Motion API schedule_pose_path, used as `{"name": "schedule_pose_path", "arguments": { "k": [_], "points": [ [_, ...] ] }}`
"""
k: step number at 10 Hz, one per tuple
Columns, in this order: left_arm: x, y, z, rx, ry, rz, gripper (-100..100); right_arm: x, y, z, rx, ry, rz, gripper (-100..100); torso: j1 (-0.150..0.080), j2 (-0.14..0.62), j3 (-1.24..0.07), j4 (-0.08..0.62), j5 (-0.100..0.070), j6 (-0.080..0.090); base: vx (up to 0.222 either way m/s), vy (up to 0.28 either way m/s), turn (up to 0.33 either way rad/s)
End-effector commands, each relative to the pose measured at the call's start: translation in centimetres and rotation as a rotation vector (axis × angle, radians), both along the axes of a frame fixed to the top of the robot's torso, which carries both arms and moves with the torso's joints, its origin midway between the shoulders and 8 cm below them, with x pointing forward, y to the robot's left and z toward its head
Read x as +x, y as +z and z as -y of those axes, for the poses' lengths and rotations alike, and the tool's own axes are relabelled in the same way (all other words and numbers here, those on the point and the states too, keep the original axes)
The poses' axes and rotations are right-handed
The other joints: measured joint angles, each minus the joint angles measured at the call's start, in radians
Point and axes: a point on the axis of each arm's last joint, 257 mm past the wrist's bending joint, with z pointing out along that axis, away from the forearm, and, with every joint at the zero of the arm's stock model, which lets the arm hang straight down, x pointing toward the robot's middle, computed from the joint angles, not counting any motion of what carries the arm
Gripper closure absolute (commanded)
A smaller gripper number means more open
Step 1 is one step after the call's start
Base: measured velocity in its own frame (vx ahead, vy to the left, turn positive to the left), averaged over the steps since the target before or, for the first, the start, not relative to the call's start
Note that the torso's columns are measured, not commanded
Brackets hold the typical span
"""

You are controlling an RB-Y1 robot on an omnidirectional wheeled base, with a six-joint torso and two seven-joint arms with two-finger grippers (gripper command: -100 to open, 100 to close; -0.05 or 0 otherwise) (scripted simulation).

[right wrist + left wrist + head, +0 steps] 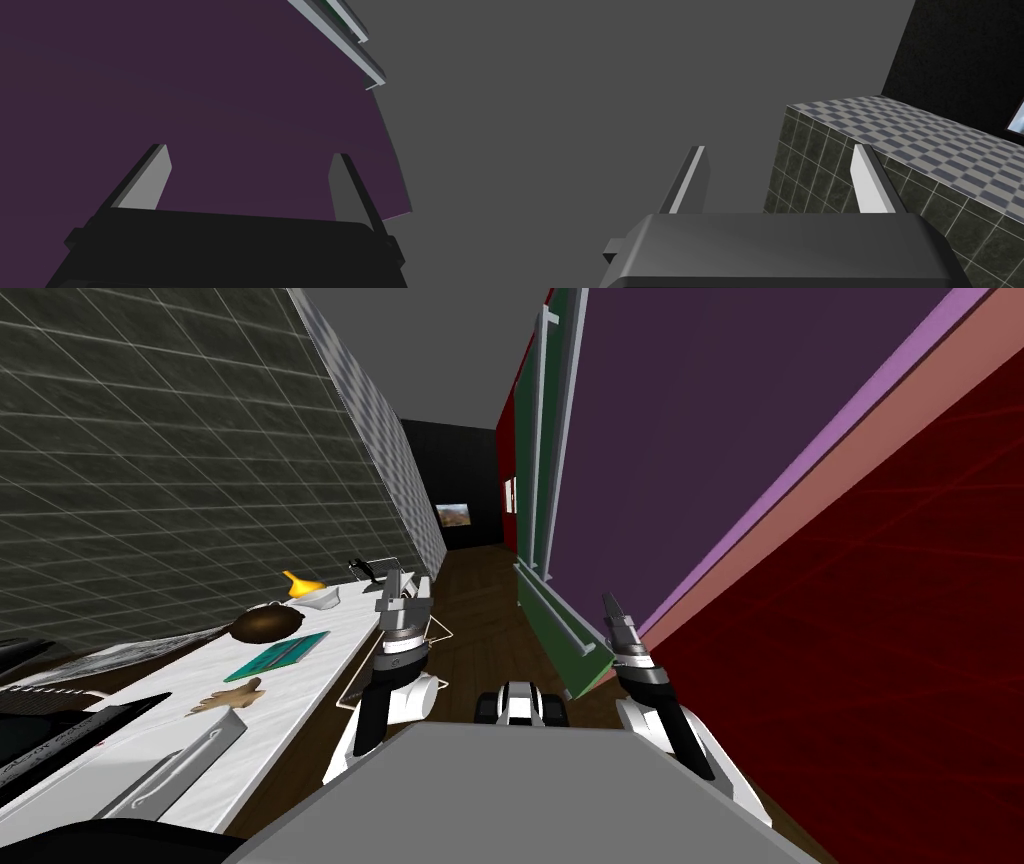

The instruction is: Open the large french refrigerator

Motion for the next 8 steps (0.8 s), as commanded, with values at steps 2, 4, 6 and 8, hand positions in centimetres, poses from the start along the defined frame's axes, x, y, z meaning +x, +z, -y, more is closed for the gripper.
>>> {"name": "schedule_pose_path", "arguments": {
  "k": [2, 4, 6, 8],
  "points": [
    [0.0, 0.0, 0.0, 0.000, 0.000, 0.000, 0, 0.2, -1.2, -0.3, -0.144, -0.060, -0.019, -100, 0.001, -0.003, -0.002, -0.001, 0.000, 0.000, 0.082, 0.017, 0.036],
    [0.0, 0.0, 0.0, 0.000, 0.000, 0.000, 0, 0.2, -1.2, -0.3, -0.180, -0.083, -0.016, -100, 0.001, -0.004, -0.002, -0.001, 0.000, 0.000, 0.064, 0.010, 0.012],
    [0.0, 0.0, 0.0, 0.000, 0.000, 0.000, 0, 0.2, -1.9, -0.4, -0.261, -0.117, -0.024, -100, 0.001, -0.002, -0.001, 0.000, 0.000, 0.000, 0.068, 0.014, 0.039],
    [0.0, 0.0, 0.0, 0.000, 0.000, 0.000, 0, 0.3, -2.5, -0.6, -0.330, -0.143, -0.032, -100, 0.001, -0.001, 0.000, 0.000, 0.000, 0.000, 0.051, 0.017, 0.017]
  ]
}}
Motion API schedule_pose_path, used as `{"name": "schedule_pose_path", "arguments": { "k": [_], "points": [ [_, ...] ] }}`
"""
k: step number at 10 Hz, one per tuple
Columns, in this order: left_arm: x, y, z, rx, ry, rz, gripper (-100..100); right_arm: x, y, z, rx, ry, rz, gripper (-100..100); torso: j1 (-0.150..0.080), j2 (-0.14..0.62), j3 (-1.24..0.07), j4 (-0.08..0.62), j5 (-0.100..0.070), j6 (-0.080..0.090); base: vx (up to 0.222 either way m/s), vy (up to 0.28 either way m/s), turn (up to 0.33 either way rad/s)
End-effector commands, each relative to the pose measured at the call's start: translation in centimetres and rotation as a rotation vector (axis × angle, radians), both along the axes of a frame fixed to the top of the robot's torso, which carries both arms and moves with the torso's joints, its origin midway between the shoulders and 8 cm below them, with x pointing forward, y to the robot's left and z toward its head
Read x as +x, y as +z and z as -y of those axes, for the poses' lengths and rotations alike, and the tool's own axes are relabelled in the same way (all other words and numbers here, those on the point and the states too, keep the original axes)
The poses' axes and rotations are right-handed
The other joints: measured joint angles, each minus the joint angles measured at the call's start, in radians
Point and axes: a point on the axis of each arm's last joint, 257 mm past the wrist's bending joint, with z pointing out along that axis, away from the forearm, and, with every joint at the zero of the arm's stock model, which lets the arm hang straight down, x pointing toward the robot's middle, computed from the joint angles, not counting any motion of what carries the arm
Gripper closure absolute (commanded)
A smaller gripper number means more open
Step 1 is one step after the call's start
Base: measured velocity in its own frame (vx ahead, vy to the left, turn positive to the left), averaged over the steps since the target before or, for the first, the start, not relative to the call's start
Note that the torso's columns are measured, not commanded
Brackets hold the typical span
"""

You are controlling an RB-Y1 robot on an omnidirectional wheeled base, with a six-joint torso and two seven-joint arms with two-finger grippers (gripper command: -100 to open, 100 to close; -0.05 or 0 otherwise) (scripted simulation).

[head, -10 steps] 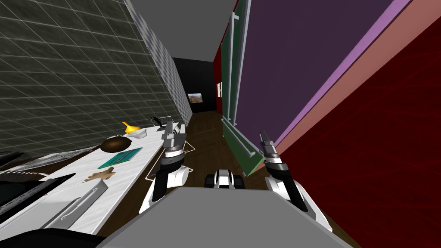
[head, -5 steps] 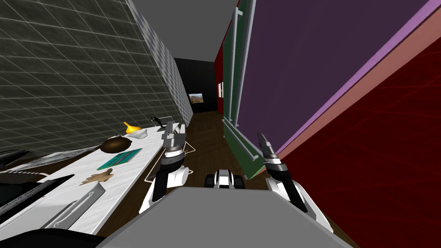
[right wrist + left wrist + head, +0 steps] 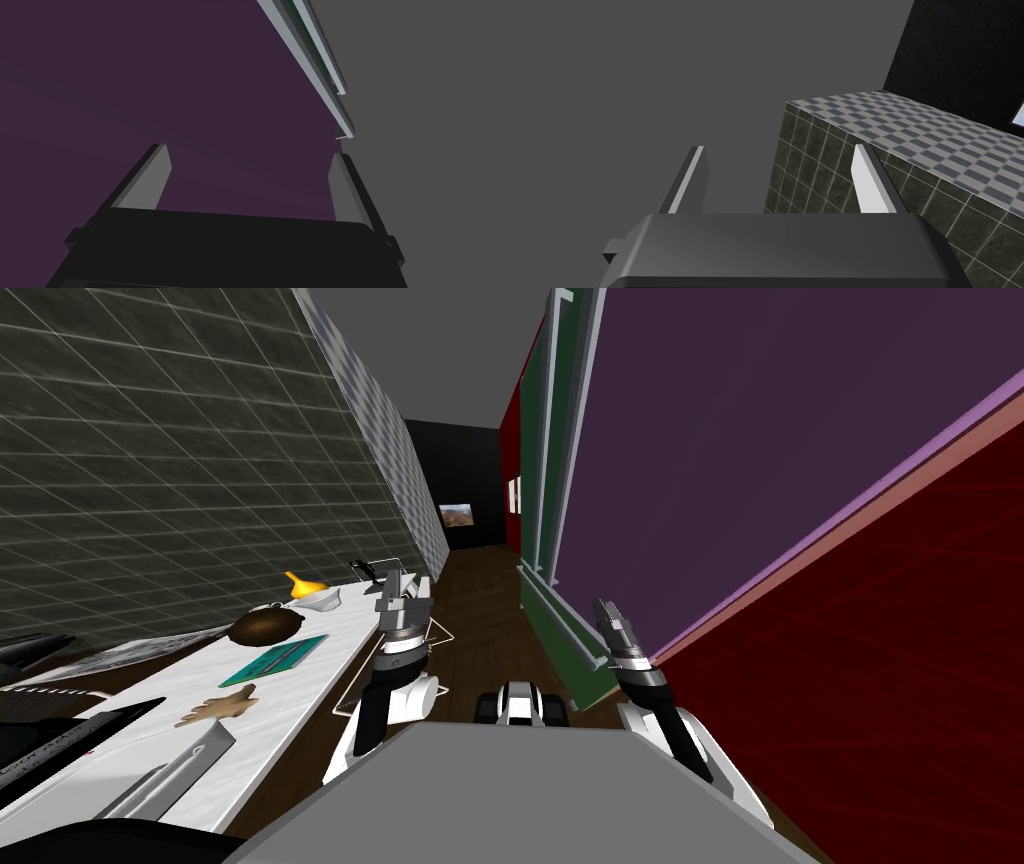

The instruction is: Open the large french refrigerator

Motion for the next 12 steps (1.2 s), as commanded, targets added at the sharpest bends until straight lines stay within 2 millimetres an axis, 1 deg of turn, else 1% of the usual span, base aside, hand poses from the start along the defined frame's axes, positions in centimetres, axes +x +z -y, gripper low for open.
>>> {"name": "schedule_pose_path", "arguments": {
  "k": [1, 2, 4, 5, 7, 8, 10, 11, 12],
  "points": [
    [0.0, 0.0, 0.0, 0.000, 0.000, 0.000, 0, 0.1, -0.7, -0.1, -0.094, -0.040, -0.007, -100, 0.000, -0.002, -0.001, -0.001, 0.000, 0.000, 0.077, 0.010, 0.033],
    [0.0, 0.0, 0.0, 0.000, 0.000, 0.000, 0, 0.1, -1.4, -0.2, -0.147, -0.056, -0.018, -100, -0.001, -0.003, -0.002, -0.001, 0.000, 0.000, 0.096, 0.015, 0.049],
    [0.0, 0.0, 0.0, 0.000, 0.000, 0.000, 0, 0.1, -1.4, -0.2, -0.190, -0.080, -0.013, -100, 0.000, -0.002, -0.001, -0.001, 0.000, 0.000, 0.062, 0.009, 0.010],
    [0.0, 0.0, 0.0, 0.000, 0.000, 0.000, 0, 0.2, -2.1, -0.4, -0.246, -0.096, -0.023, -100, -0.001, 0.001, 0.000, 0.000, 0.000, 0.000, 0.062, 0.008, 0.041],
    [0.0, 0.0, 0.0, 0.000, 0.000, 0.000, 0, 0.2, -2.1, -0.4, -0.281, -0.115, -0.018, -100, 0.000, -0.001, -0.001, 0.000, 0.000, 0.000, 0.051, 0.008, 0.015],
    [0.0, 0.0, 0.0, 0.000, 0.000, 0.000, 0, 0.2, -2.9, -0.5, -0.341, -0.132, -0.027, -100, 0.000, -0.001, 0.000, 0.000, 0.000, 0.000, 0.078, 0.014, 0.033],
    [0.0, 0.0, 0.0, 0.000, 0.000, 0.000, 0, 0.2, -2.9, -0.5, -0.374, -0.150, -0.023, -100, 0.000, -0.003, -0.002, -0.001, 0.000, 0.000, 0.059, 0.003, 0.016],
    [0.0, 0.0, 0.0, 0.000, 0.000, 0.000, 0, 0.3, -3.7, -0.6, -0.434, -0.166, -0.032, -100, -0.001, 0.000, 0.000, 0.000, 0.000, 0.000, 0.068, 0.008, 0.045],
    [0.0, 0.0, 0.0, 0.000, 0.000, 0.000, 0, 0.3, -3.7, -0.6, -0.457, -0.178, -0.029, -100, 0.000, -0.002, -0.001, 0.000, 0.000, 0.000, 0.072, 0.004, 0.025]
  ]
}}
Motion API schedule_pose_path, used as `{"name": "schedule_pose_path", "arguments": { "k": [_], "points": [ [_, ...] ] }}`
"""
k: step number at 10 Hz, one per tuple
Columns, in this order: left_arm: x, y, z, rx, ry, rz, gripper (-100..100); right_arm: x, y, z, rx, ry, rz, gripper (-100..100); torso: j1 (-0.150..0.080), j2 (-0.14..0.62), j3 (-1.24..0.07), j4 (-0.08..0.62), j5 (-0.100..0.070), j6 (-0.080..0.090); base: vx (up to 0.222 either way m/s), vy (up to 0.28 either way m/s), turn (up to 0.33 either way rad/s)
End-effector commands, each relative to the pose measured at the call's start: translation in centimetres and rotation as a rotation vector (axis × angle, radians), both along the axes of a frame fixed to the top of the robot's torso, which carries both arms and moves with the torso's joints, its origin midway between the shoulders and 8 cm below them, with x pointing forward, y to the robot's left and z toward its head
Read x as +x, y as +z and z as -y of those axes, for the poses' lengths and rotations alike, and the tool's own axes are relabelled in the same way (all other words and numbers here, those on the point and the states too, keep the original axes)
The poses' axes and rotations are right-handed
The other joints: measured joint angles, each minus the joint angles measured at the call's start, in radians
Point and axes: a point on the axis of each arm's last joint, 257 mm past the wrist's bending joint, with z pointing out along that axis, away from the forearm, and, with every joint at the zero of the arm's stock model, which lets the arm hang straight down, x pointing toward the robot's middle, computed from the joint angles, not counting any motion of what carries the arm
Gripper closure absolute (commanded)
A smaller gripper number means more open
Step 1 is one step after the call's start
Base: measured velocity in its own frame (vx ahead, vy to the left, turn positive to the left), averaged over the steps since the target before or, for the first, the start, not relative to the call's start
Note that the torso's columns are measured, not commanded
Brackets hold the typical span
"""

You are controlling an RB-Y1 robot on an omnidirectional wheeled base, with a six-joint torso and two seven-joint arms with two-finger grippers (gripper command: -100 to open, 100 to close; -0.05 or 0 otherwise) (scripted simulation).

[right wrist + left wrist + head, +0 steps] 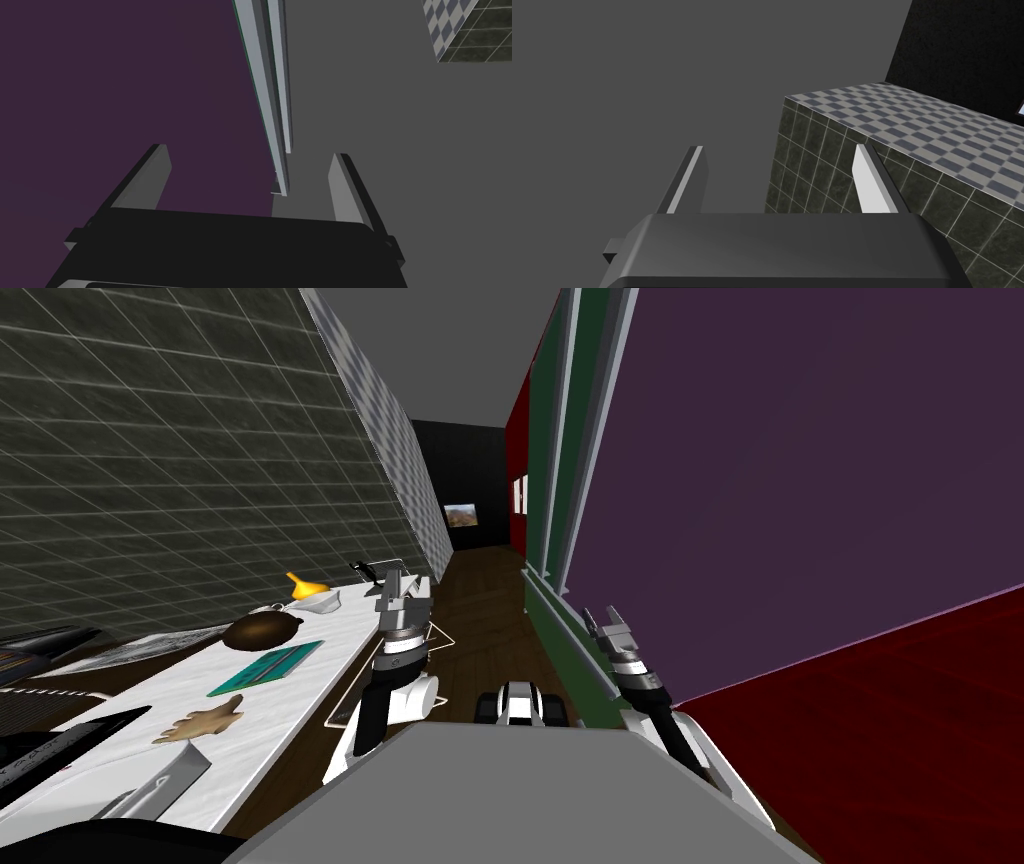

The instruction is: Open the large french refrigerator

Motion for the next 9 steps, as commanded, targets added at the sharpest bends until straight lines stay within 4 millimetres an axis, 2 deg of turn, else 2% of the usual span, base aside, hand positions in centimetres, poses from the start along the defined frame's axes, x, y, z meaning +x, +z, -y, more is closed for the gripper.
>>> {"name": "schedule_pose_path", "arguments": {
  "k": [1, 2, 4, 7, 9],
  "points": [
    [0.0, 0.0, 0.0, 0.000, 0.000, 0.000, 0, 0.0, -0.4, -0.1, -0.066, -0.026, 0.001, -100, 0.000, 0.000, 0.000, 0.000, 0.000, 0.000, 0.031, -0.003, -0.004],
    [0.0, 0.0, 0.0, 0.000, 0.000, 0.000, 0, 0.0, -1.2, -0.2, -0.126, -0.042, -0.009, -100, 0.000, 0.002, 0.001, 0.000, 0.000, 0.000, 0.067, -0.008, 0.039],
    [0.0, 0.0, 0.0, 0.000, 0.000, 0.000, 0, 0.0, -1.2, -0.2, -0.158, -0.057, -0.003, -100, 0.000, -0.001, -0.001, 0.000, 0.000, 0.000, 0.049, 0.000, 0.012],
    [0.0, 0.0, 0.0, 0.000, 0.000, 0.000, 0, 0.1, -2.9, -0.4, -0.294, -0.094, -0.020, -100, 0.000, -0.001, -0.001, 0.000, 0.000, 0.000, 0.071, 0.003, 0.032],
    [0.0, 0.0, 0.0, 0.000, 0.000, 0.000, 0, 0.1, -2.9, -0.4, -0.339, -0.114, -0.012, -100, -0.001, 0.000, 0.000, 0.000, 0.000, 0.000, 0.053, -0.007, 0.011]
  ]
}}
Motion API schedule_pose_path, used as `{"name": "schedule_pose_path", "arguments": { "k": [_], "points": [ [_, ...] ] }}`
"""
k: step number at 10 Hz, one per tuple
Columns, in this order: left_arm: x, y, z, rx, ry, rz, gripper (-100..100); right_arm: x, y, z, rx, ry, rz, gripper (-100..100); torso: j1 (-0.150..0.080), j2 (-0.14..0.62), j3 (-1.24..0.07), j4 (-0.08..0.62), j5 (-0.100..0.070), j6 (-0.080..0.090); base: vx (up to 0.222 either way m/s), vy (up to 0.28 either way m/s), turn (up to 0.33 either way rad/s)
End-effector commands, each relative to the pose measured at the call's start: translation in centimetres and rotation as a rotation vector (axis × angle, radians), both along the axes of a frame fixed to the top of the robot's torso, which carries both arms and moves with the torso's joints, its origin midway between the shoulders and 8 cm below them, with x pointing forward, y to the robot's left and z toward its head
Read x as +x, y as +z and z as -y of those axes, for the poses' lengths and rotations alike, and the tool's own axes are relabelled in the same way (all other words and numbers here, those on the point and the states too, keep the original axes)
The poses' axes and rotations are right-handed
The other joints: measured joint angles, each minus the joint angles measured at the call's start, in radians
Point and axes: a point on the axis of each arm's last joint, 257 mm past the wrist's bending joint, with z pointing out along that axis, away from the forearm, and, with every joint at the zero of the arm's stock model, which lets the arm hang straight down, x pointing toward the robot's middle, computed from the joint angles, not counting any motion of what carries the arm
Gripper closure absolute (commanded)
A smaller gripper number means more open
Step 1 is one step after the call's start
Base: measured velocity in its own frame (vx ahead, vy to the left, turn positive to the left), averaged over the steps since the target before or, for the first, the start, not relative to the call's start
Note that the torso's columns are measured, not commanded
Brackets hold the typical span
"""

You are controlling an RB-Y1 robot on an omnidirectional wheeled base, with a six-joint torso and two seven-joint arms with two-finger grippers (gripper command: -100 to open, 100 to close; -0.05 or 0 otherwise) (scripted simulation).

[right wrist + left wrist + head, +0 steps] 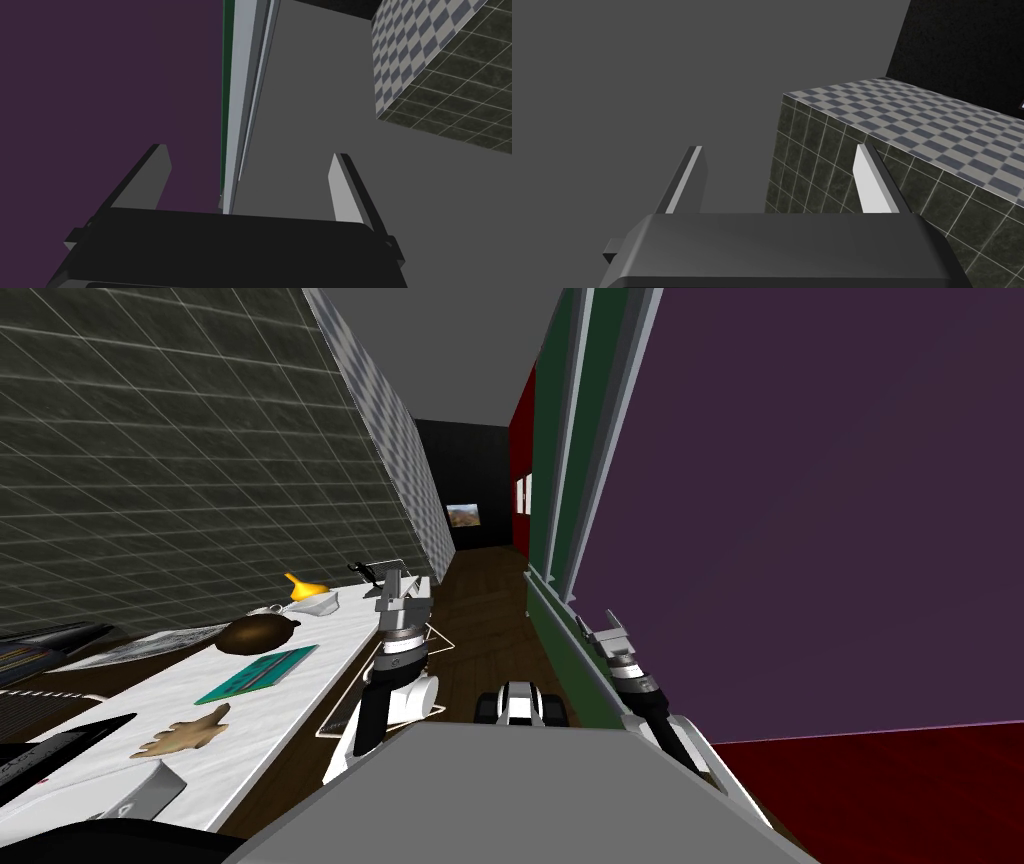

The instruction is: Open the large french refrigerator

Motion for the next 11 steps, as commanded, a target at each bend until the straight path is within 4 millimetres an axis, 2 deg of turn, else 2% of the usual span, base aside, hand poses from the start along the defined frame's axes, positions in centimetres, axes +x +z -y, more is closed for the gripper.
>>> {"name": "schedule_pose_path", "arguments": {
  "k": [1, 3, 4, 6, 9, 11],
  "points": [
    [0.0, 0.0, 0.0, 0.000, 0.000, 0.000, 0, 0.0, -1.0, -0.1, -0.096, -0.027, -0.007, -100, 0.000, 0.002, 0.001, 0.001, 0.000, 0.000, 0.072, -0.004, 0.037],
    [0.0, 0.0, 0.0, 0.000, 0.000, 0.000, 0, 0.0, -1.0, -0.1, -0.133, -0.042, 0.000, -100, 0.001, 0.000, 0.000, 0.000, 0.000, 0.000, 0.048, -0.006, 0.009],
    [0.0, 0.0, 0.0, 0.000, 0.000, 0.000, 0, 0.0, -1.9, -0.2, -0.190, -0.054, -0.010, -100, 0.001, 0.002, 0.001, 0.000, 0.000, 0.000, 0.050, -0.007, 0.031],
    [0.0, 0.0, 0.0, 0.000, 0.000, 0.000, 0, 0.0, -1.9, -0.2, -0.222, -0.065, -0.004, -100, 0.001, 0.000, 0.000, 0.000, 0.000, 0.000, 0.048, -0.006, 0.011],
    [0.0, 0.0, 0.0, 0.000, 0.000, 0.000, 0, 0.0, -3.8, -0.4, -0.353, -0.093, -0.019, -100, 0.000, -0.001, 0.000, 0.000, 0.000, 0.000, 0.065, -0.014, 0.026],
    [0.0, 0.0, 0.0, 0.000, 0.000, 0.000, 0, 0.0, -3.8, -0.4, -0.394, -0.107, -0.011, -100, 0.001, 0.000, 0.000, 0.000, 0.000, 0.000, 0.047, -0.011, 0.009]
  ]
}}
